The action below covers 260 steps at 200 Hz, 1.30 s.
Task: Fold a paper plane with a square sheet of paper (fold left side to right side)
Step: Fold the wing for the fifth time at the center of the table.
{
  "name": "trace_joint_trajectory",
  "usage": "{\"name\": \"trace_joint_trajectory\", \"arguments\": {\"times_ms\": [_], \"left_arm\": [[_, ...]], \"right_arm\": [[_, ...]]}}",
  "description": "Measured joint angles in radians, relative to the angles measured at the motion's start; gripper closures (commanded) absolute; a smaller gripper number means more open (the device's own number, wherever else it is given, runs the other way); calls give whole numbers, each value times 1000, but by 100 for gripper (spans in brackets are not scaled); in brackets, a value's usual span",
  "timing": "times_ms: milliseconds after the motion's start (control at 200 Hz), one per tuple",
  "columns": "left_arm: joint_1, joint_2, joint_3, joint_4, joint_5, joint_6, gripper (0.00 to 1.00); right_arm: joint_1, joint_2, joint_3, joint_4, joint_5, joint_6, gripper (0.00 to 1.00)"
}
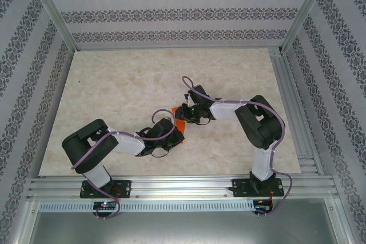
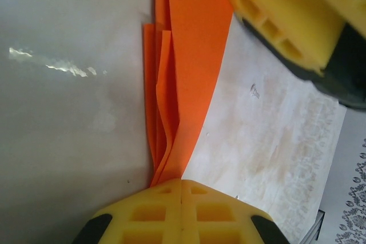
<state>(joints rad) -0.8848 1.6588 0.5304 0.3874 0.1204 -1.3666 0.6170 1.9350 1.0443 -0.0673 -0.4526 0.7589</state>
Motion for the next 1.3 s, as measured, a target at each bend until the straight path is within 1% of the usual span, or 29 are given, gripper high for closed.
{"name": "trace_joint_trajectory", "arguments": {"times_ms": [170,530,919,1124,1299], "left_arm": [[0,-5,18,-46,6,12,100],[-1,-35,37,-151,26,61,100],[-22,-51,37,-181,27,66,100],[-52,-87,15,-220,61,64,100],[-61,-119,-1,-251,84,64,100]], "right_arm": [[0,23,40,-44,-5,-2,71],[2,28,47,-56,-25,-2,71],[3,36,56,-68,-47,-2,71],[3,37,58,-68,-47,-2,71],[2,44,64,-53,-45,-6,71]]}}
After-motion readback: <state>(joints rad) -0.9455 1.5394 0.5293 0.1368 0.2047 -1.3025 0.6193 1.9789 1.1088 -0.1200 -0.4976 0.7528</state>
